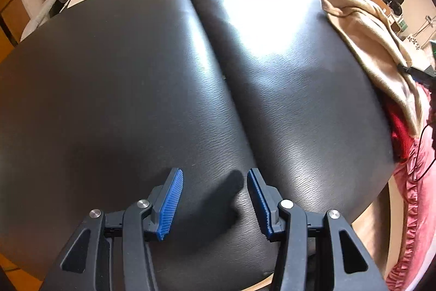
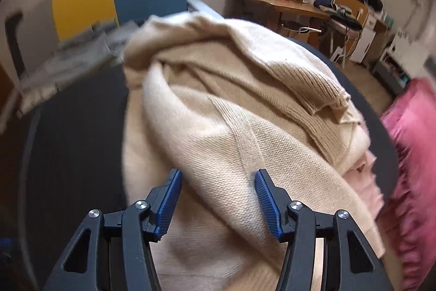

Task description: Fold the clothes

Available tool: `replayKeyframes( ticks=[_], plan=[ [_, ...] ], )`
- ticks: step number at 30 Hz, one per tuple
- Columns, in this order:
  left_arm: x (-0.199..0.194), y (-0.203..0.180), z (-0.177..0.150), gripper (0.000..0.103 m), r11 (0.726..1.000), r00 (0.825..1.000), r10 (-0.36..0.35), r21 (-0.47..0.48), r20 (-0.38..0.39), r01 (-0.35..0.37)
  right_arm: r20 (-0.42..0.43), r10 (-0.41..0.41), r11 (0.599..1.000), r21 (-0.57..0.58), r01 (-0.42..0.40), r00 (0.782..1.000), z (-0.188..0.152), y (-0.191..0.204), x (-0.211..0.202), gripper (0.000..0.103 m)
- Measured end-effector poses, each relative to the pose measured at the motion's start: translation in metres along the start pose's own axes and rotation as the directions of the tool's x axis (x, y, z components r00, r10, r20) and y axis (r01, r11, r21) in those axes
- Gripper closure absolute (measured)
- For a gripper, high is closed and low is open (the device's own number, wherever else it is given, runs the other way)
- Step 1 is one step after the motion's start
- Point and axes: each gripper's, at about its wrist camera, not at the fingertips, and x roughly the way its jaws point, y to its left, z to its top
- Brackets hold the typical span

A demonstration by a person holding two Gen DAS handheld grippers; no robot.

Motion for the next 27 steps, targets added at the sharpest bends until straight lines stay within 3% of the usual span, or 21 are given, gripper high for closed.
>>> replayKeyframes(
  ticks=[1,2,5,9,12,14,15,18,19,22,24,26,27],
  plan=[
    [0.001,-0.002,0.001,0.053,1.0,1.0,0.005,0.008,0.002,-0.005,-0.005,-0.029,0.999,-0.017,0.029,1.0,-0.002,0.001,0.003,0.059],
    [0.002,-0.003,0.001,0.053,1.0,1.0,0.016,0.021,0.005,-0.016,-0.01,-0.045,0.999,-0.021,0.045,0.999,-0.004,-0.001,0.005,0.078],
    [0.001,-0.007,0.002,0.053,0.998,1.0,0.025,0.05,0.015,-0.026,-0.003,-0.015,0.999,0.029,0.015,1.0,-0.01,-0.009,-0.001,0.086],
    [-0.005,-0.018,0.004,0.054,0.996,0.998,-0.044,0.076,0.036,0.041,0.056,0.072,0.991,0.111,-0.078,0.996,-0.021,-0.015,-0.026,0.086],
    [0.002,-0.027,0.01,0.055,0.97,0.971,-0.238,0.056,0.006,0.238,0.078,0.175,0.968,0.171,-0.186,0.981,-0.037,-0.011,-0.039,0.092],
    [0.002,-0.035,0.019,0.055,0.946,0.947,-0.322,0.031,-0.011,0.322,0.094,0.286,0.926,0.23,-0.301,0.953,-0.048,-0.004,-0.042,0.1],
    [-0.003,-0.04,0.025,0.055,0.942,0.943,-0.333,0.045,0.0,0.332,0.108,0.345,0.895,0.261,-0.362,0.932,-0.056,0.0,-0.043,0.1],
    [-0.014,-0.067,0.044,0.055,0.923,0.927,-0.376,0.097,0.009,0.373,0.164,0.501,0.783,0.332,-0.526,0.85,-0.086,0.018,-0.048,0.1],
    [-0.021,-0.081,0.043,0.055,0.91,0.915,-0.403,0.108,0.006,0.401,0.176,0.527,0.763,0.333,-0.554,0.831,-0.096,0.026,-0.054,0.099],
    [-0.04,-0.127,0.047,0.055,0.858,0.866,-0.499,0.151,0.018,0.491,0.197,0.556,0.74,0.325,-0.589,0.808,-0.127,0.04,-0.079,0.096],
    [-0.041,-0.16,0.065,0.054,0.808,0.822,-0.57,0.178,-0.004,0.561,0.21,0.54,0.74,0.343,-0.579,0.815,-0.146,0.035,-0.091,0.078],
    [-0.037,-0.192,0.08,0.054,0.774,0.79,-0.611,0.178,-0.041,0.608,0.223,0.514,0.743,0.367,-0.56,0.828,-0.166,0.027,-0.101,0.035],
    [-0.032,-0.211,0.089,0.054,0.751,0.768,-0.636,0.171,-0.07,0.637,0.225,0.499,0.747,0.377,-0.547,0.837,-0.174,0.024,-0.105,0.03]
  ],
)
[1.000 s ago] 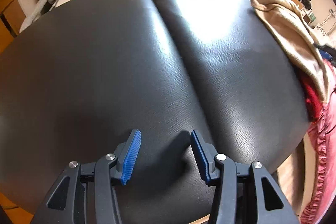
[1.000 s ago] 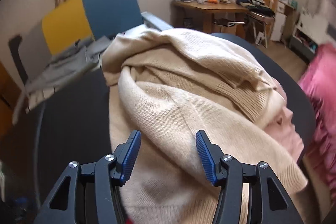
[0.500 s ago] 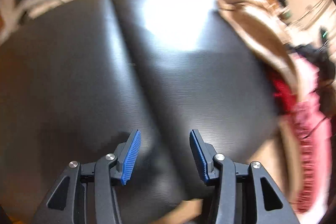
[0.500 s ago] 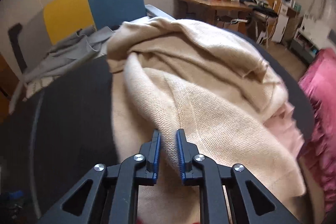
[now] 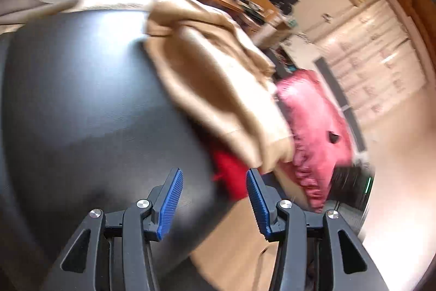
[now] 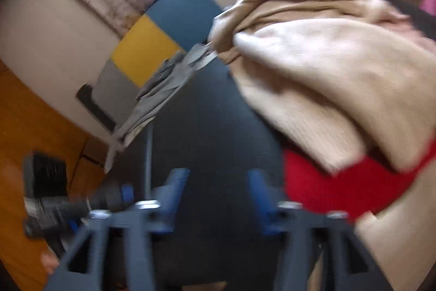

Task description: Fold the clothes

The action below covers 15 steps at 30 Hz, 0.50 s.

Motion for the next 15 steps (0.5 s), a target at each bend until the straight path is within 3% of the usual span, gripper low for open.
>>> replayKeyframes(
  ticks=[6,10,15],
  plan=[
    [0.096,-0.03,0.067,0.054,0.991,0.989,-0.1,-0.103,-0.111,0.089,-0.024,-0.091,0.995,0.031,0.091,0.996,-0.035,-0.024,-0.023,0.027],
    [0.147,-0.022,0.094,0.054,0.982,0.984,-0.088,-0.177,-0.158,0.059,-0.061,-0.111,0.993,0.039,0.113,0.992,-0.041,-0.033,-0.015,0.027],
    [0.185,-0.011,0.108,0.054,0.972,0.98,-0.061,-0.235,-0.189,0.015,-0.043,-0.112,0.992,0.044,0.114,0.993,-0.041,-0.036,-0.02,0.026]
  ],
)
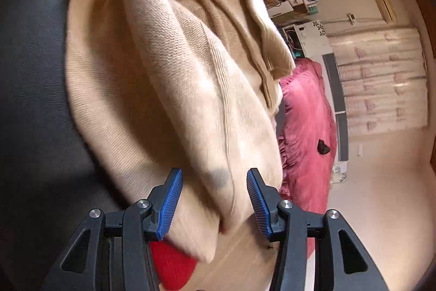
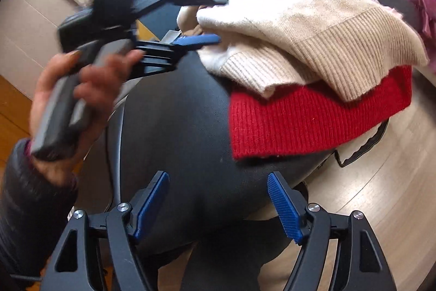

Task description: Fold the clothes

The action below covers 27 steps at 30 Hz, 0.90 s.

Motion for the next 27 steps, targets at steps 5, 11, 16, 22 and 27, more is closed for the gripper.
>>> replayKeyframes(
  ticks=[5,11,16,22,27],
  plan=[
    [0.018,-0.01,0.006,0.089,0.998,0.998,0.056,0.036,0.024,-0.056,0.008,0.007,0.999,0.048,-0.008,1.0,-0.001,-0.014,-0.005,0.025],
    [0.008,-0.017,0.002,0.097,0.997,0.996,0.048,0.054,0.072,-0.052,0.025,-0.037,0.993,0.111,0.034,0.999,-0.006,-0.031,-0.011,0.025],
    [-0.061,-0.012,-0.016,0.097,0.995,0.986,-0.003,0.102,0.166,-0.014,0.044,-0.106,0.992,0.065,0.103,0.993,-0.007,-0.022,-0.02,0.025],
    [-0.151,0.045,-0.039,0.097,0.993,0.97,0.054,0.086,0.237,-0.076,0.014,-0.115,0.993,0.008,0.115,0.993,-0.011,0.002,-0.012,0.022],
    [-0.217,0.116,-0.071,0.1,0.982,0.951,0.169,0.039,0.261,-0.185,-0.024,-0.1,0.994,-0.051,0.098,0.995,-0.008,0.029,0.009,0.021]
  ],
)
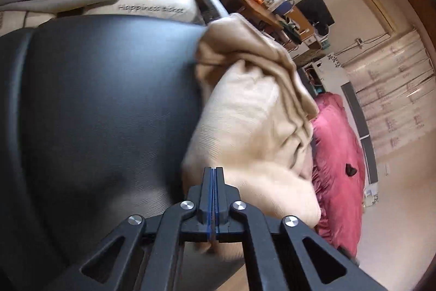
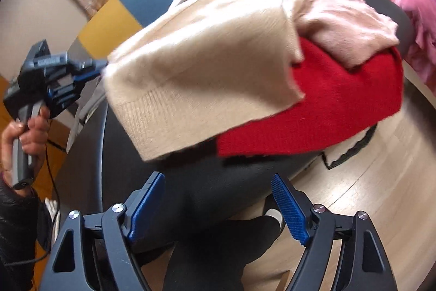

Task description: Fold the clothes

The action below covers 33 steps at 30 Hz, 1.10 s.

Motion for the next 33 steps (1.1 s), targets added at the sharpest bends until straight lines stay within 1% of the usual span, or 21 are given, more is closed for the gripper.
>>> replayKeyframes(
  ticks=[2,4,5,6,8,9,12,14,15,16,20,22,23,24,25,26,27,28,31,32,33],
  plan=[
    [-0.014,0.021,-0.012,0.096,0.999,0.999,0.039,-0.003,-0.003,-0.039,-0.024,0.008,1.0,-0.013,-0.008,1.0,-0.004,0.011,0.005,0.018],
    [-0.016,0.028,-0.027,0.094,0.995,0.995,0.098,0.03,-0.005,-0.098,-0.038,0.002,1.0,-0.01,-0.003,0.999,-0.005,0.019,0.013,0.015],
    [-0.011,0.029,-0.035,0.089,0.997,0.997,0.072,0.02,-0.027,-0.071,-0.046,0.007,1.0,-0.01,-0.008,0.999,-0.005,0.022,0.015,0.015],
    [-0.007,0.03,-0.044,0.086,0.999,0.998,0.045,0.01,-0.049,-0.044,-0.053,0.017,1.0,-0.002,-0.017,0.998,-0.005,0.023,0.015,0.015],
    [0.006,0.03,-0.057,0.086,1.0,0.996,0.009,-0.007,-0.083,-0.01,-0.066,0.056,0.998,0.029,-0.055,0.996,-0.007,0.028,0.018,0.015],
    [0.014,0.03,-0.062,0.084,1.0,0.995,-0.005,-0.018,-0.097,0.003,-0.061,0.071,0.997,0.035,-0.069,0.996,-0.009,0.029,0.017,0.015],
    [0.044,0.027,-0.07,0.082,0.993,0.987,-0.087,-0.091,-0.136,0.075,-0.03,0.095,0.995,0.03,-0.094,0.995,-0.014,0.029,0.009,0.014],
    [0.058,0.024,-0.072,0.081,0.986,0.984,-0.125,-0.123,-0.126,0.109,-0.021,0.095,0.995,0.031,-0.094,0.995,-0.015,0.029,0.006,0.009],
    [0.062,0.021,-0.072,0.078,0.982,0.984,-0.142,-0.143,-0.105,0.126,-0.016,0.095,0.995,0.032,-0.094,0.995,-0.015,0.029,0.004,0.008],
    [0.067,0.02,-0.071,0.077,0.976,0.983,-0.159,-0.164,-0.086,0.144,-0.011,0.095,0.995,0.032,-0.094,0.995,-0.015,0.029,0.002,0.008],
    [0.085,0.022,-0.068,0.072,0.945,0.973,-0.227,-0.254,-0.052,0.207,-0.008,0.09,0.995,0.05,-0.09,0.996,-0.012,0.022,0.005,0.008],
    [0.098,0.018,-0.064,0.072,0.957,0.98,-0.186,-0.239,-0.067,0.166,-0.006,0.094,0.994,0.055,-0.094,0.996,-0.009,0.017,0.006,0.008],
    [0.105,0.016,-0.063,0.072,0.957,0.981,-0.179,-0.243,-0.074,0.157,-0.004,0.098,0.994,0.056,-0.098,0.995,-0.008,0.015,0.007,0.008],
    [0.11,0.014,-0.061,0.072,0.95,0.977,-0.204,-0.256,-0.067,0.18,-0.009,0.106,0.993,0.046,-0.106,0.994,-0.008,0.014,0.008,0.008],
    [0.113,0.012,-0.06,0.073,0.949,0.975,-0.207,-0.259,-0.075,0.182,-0.025,0.121,0.992,0.022,-0.12,0.992,-0.008,0.014,0.007,0.008],
    [0.113,0.009,-0.059,0.086,0.956,0.981,-0.18,-0.249,-0.076,0.156,-0.035,0.129,0.992,0.006,-0.129,0.991,-0.008,0.015,0.007,0.008],
    [0.113,0.007,-0.059,0.092,0.962,0.985,-0.153,-0.239,-0.078,0.13,-0.034,0.128,0.992,0.004,-0.128,0.991,-0.009,0.015,0.007,0.008],
    [0.111,0.004,-0.059,0.093,0.968,0.989,-0.127,-0.227,-0.075,0.107,-0.035,0.124,0.992,0.003,-0.124,0.992,-0.009,0.015,0.007,0.007],
    [0.081,-0.005,-0.065,0.095,0.986,0.997,-0.08,-0.146,-0.014,0.077,-0.037,0.091,0.996,-0.002,-0.091,0.995,-0.009,0.016,0.007,0.006],
    [0.069,-0.008,-0.068,0.095,0.991,0.998,-0.064,-0.115,0.01,0.065,-0.033,0.057,0.998,-0.009,-0.058,0.998,-0.008,0.017,0.005,0.006],
    [0.051,-0.012,-0.072,0.096,0.997,0.998,-0.046,-0.064,0.044,0.049,-0.025,0.03,0.999,-0.012,-0.03,0.999,-0.007,0.018,0.003,0.006]
  ],
)
